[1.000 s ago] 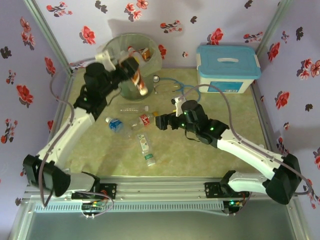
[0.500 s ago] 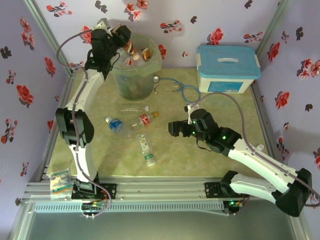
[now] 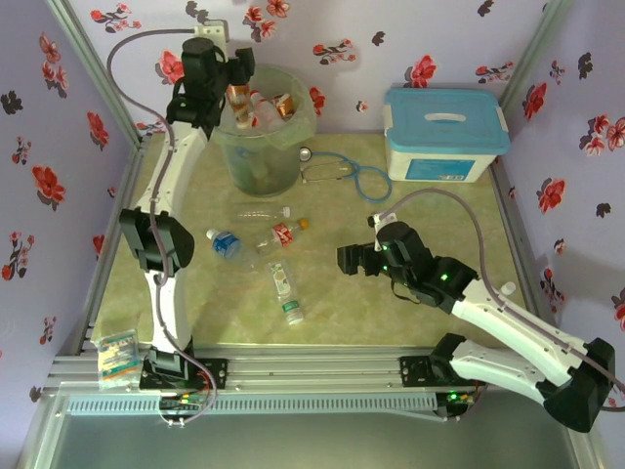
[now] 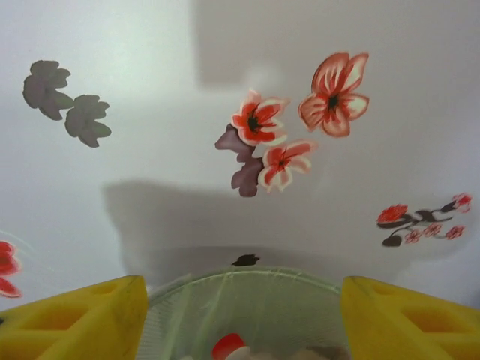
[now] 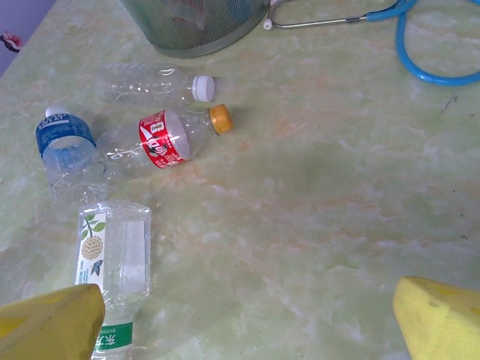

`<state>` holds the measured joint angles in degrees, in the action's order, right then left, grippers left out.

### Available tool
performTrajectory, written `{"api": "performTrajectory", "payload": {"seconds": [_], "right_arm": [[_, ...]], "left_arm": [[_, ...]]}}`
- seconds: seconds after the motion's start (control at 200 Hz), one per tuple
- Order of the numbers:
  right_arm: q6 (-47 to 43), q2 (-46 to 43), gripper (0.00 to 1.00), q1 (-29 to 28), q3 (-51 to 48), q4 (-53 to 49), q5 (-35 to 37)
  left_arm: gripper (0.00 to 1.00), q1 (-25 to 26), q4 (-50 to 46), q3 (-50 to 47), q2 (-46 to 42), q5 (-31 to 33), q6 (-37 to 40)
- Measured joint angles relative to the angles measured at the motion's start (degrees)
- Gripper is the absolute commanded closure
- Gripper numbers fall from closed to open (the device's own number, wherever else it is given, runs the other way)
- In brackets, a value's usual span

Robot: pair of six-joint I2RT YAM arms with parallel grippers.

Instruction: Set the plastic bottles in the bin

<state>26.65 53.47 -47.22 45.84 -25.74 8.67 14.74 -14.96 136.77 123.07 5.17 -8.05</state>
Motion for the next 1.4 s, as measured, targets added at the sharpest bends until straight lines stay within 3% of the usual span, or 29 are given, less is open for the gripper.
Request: {"api": "performTrajectory", "payload": {"seconds": [0.315,0.44,0.72,0.89,1.215,1.4], "right_arm": [[-0.02,1.09,0.01,0.0,0.0,0.09,0.0],[-0.04,1.29,0.01,0.0,0.0,0.09,0.0],[-0.04,2.03,0.01,0.0,0.0,0.09,0.17],[-0.04,1.92,0.01,0.0,-0.57,0.11,0.39],[-0.07,1.84,0.01,0.0,-1.03,0.09,0.42],[0.04,6.82,0.02,-1.62,0.13,-0.55,0.92]], "left_arm": [[0.22,1.88,-11.87,4.96,5.84,3.93,11.56],[0.26,2.14,-13.53,4.72,5.88,4.24,11.85],[0.46,2.78,-15.34,4.7,5.86,4.28,10.93],[0.48,2.23,-17.25,4.11,5.86,4.26,7.1],[0.34,1.92,-17.11,1.05,4.66,1.16,3.39],[0.26,2.03,-17.68,-0.11,-2.64,-0.44,0.66]]}}
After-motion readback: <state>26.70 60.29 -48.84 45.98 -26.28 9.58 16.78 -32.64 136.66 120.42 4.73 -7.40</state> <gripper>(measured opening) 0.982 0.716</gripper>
